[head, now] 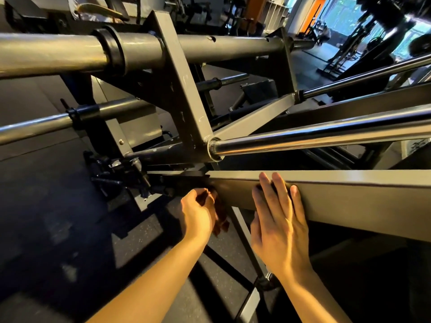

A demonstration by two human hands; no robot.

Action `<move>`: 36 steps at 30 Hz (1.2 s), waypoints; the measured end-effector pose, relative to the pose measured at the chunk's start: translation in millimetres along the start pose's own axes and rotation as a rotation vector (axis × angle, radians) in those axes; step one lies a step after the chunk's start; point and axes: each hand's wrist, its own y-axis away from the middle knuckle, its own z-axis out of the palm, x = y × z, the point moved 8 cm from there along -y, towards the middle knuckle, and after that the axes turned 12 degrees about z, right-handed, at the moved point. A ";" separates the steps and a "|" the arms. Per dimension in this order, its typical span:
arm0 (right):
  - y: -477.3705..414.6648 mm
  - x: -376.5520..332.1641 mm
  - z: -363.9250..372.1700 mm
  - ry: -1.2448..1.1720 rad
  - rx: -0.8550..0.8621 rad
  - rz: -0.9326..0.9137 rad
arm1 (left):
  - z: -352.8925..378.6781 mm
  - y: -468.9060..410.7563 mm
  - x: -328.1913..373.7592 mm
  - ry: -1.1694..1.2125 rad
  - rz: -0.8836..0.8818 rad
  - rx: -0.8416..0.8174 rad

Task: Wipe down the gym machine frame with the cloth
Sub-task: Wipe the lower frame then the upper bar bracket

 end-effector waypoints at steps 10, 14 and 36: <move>0.2 -6.8 4.4 0.005 -0.036 0.020 | -4.7 7.2 -6.2 -0.250 0.034 -0.002; 0.4 -4.6 2.9 -0.007 -0.024 0.005 | -14.0 -14.3 -15.7 0.063 -0.095 0.131; -5.5 -32.6 15.5 -0.578 -0.016 0.124 | -71.0 -116.1 24.8 -0.250 0.051 0.235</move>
